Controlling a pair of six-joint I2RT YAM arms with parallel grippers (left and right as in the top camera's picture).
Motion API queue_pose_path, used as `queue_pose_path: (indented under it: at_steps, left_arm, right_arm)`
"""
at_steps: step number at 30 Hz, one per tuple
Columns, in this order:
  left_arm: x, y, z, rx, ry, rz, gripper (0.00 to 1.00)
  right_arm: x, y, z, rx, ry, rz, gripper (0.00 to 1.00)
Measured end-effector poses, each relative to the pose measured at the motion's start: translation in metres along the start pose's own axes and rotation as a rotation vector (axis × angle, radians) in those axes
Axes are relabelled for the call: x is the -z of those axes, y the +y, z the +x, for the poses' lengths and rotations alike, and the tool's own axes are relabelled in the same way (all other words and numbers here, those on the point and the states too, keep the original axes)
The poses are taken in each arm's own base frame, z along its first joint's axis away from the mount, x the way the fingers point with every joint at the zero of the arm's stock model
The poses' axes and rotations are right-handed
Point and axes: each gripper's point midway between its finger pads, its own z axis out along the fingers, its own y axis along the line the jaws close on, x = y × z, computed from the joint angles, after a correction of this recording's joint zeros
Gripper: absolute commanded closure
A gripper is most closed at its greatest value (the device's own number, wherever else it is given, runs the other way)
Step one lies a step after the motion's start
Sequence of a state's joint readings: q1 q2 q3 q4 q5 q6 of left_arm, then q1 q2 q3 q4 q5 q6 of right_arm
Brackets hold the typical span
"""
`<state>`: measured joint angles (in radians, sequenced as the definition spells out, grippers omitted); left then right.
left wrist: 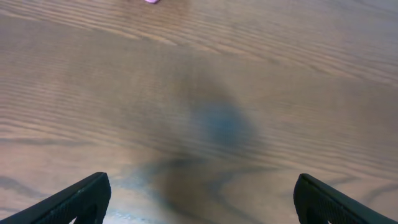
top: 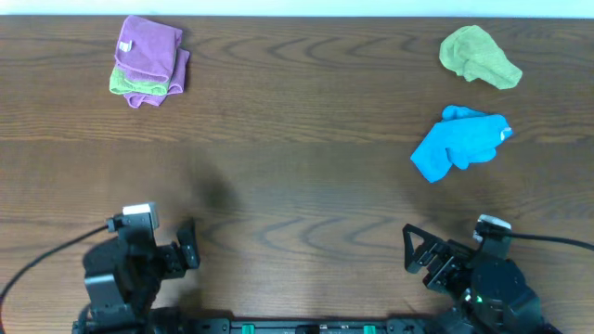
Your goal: Fold the cloth
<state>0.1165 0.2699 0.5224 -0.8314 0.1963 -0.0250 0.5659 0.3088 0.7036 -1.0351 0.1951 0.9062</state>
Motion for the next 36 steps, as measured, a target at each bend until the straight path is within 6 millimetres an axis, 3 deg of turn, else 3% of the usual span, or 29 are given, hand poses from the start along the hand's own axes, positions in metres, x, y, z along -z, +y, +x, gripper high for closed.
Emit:
queue_pose_path:
  at_steps: [11,36]
  left_arm:
    - [-0.015,0.018,0.031,-0.004,-0.042,-0.072,0.05]
    - [-0.018,0.034,0.057,0.001,0.012,-0.153,0.05]
  right_arm:
    - [0.000,0.000,0.000,0.000,0.000,0.001,0.01]
    - [0.000,0.000,0.000,0.000,0.000,0.000,0.01]
